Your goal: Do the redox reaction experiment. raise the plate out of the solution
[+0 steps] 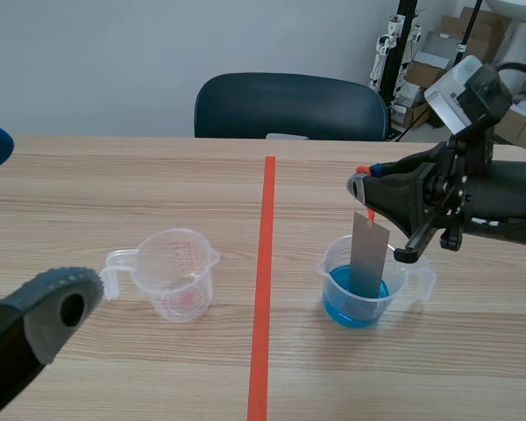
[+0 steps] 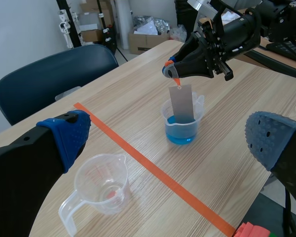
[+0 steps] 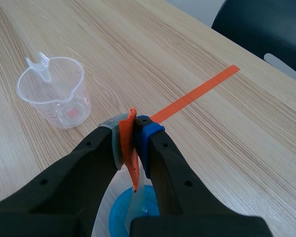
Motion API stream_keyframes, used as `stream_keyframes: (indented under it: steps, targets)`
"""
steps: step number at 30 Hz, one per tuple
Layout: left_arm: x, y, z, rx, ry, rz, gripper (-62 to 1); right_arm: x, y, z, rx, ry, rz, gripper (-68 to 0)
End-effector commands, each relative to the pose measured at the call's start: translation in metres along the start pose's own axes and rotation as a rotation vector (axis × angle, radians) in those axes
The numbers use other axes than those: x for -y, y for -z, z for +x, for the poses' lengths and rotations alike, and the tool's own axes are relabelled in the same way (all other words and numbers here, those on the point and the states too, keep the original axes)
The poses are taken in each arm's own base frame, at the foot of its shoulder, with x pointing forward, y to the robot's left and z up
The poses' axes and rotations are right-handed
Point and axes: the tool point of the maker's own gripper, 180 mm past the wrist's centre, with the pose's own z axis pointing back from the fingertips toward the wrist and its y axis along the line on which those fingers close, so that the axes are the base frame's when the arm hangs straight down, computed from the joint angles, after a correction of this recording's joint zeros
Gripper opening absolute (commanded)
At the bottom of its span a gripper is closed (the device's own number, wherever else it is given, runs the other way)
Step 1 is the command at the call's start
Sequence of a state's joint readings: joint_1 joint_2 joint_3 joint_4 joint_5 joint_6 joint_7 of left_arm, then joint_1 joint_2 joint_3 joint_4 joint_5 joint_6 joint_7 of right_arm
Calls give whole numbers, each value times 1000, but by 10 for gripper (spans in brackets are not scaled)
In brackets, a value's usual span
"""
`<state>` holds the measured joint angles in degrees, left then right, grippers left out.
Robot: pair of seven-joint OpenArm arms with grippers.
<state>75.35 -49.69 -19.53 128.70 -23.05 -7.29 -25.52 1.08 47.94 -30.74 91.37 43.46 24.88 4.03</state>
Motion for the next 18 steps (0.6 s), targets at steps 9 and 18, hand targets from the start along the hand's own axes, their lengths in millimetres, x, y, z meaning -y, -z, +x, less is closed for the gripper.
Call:
stream_keyframes:
  steps: [9,18]
  targets:
    - [1,1,8,27,-10,5,14,4,-1,13,40,-17,-6,-676]
    - [1,1,7,24,-10,5,14,7,-7,26,100,-38,-5,-676]
